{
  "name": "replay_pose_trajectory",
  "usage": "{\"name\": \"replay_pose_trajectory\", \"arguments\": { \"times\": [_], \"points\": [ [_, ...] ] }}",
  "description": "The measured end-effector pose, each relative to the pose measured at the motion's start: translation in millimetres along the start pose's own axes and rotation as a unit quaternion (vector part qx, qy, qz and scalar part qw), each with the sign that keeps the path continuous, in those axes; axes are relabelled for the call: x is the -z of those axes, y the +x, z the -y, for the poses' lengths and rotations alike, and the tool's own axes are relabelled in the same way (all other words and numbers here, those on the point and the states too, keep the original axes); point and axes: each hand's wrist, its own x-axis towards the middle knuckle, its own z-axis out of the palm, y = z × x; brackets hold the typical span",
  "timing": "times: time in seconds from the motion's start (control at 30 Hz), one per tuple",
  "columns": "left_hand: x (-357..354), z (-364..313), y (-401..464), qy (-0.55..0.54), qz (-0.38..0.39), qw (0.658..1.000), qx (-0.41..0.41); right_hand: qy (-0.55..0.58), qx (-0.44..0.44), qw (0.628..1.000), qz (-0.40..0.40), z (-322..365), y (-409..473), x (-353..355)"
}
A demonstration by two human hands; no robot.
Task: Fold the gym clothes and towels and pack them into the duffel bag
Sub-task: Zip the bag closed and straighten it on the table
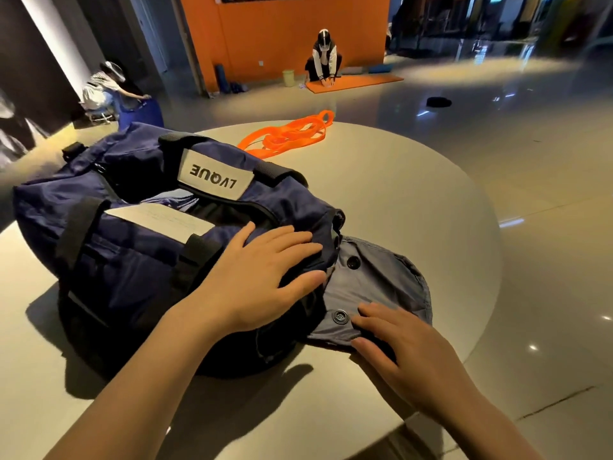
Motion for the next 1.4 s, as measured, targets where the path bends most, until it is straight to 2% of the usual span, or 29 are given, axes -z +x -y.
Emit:
{"name": "replay_pose_trajectory", "arguments": {
  "times": [0.13, 0.3, 0.5, 0.8, 0.93, 1.13, 1.2, 1.33, 1.4],
  "points": [
    [7.8, -5.2, -5.1, -0.050, -0.018, 0.997, -0.047, 0.007, -0.021, 1.000, -0.012, -24.1, -7.6, 11.0],
    [-9.6, -28.1, 10.2, 0.014, -0.118, 0.989, -0.085, 0.041, -0.139, 0.989, -0.020, -53.0, -6.4, 28.5],
    [-46.0, -57.6, 51.5, 0.026, -0.172, 0.985, -0.006, 0.074, -0.195, 0.978, -0.027, -58.2, 10.9, 28.9],
    [-41.5, -59.1, 52.0, 0.076, -0.196, 0.977, 0.039, 0.069, -0.177, 0.980, -0.057, -59.8, 1.5, 18.4],
    [-37.8, -64.1, 22.4, 0.065, -0.203, 0.977, 0.031, 0.036, -0.121, 0.985, -0.119, -52.3, -31.5, 13.2],
    [-43.5, -69.5, -0.7, 0.097, -0.221, 0.970, 0.019, 0.100, -0.148, 0.977, -0.117, -57.9, -33.5, 14.1],
    [-45.5, -75.9, 16.0, 0.118, -0.204, 0.971, 0.048, 0.103, -0.160, 0.977, -0.100, -63.4, -16.4, 19.6],
    [-39.8, -99.3, 75.7, 0.145, -0.080, 0.977, 0.135, 0.092, -0.225, 0.970, 0.005, -94.3, 33.6, 35.9],
    [-30.4, -110.5, 98.9, 0.160, -0.030, 0.971, 0.172, 0.114, -0.234, 0.965, 0.015, -104.8, 55.6, 40.3]
  ]
}}
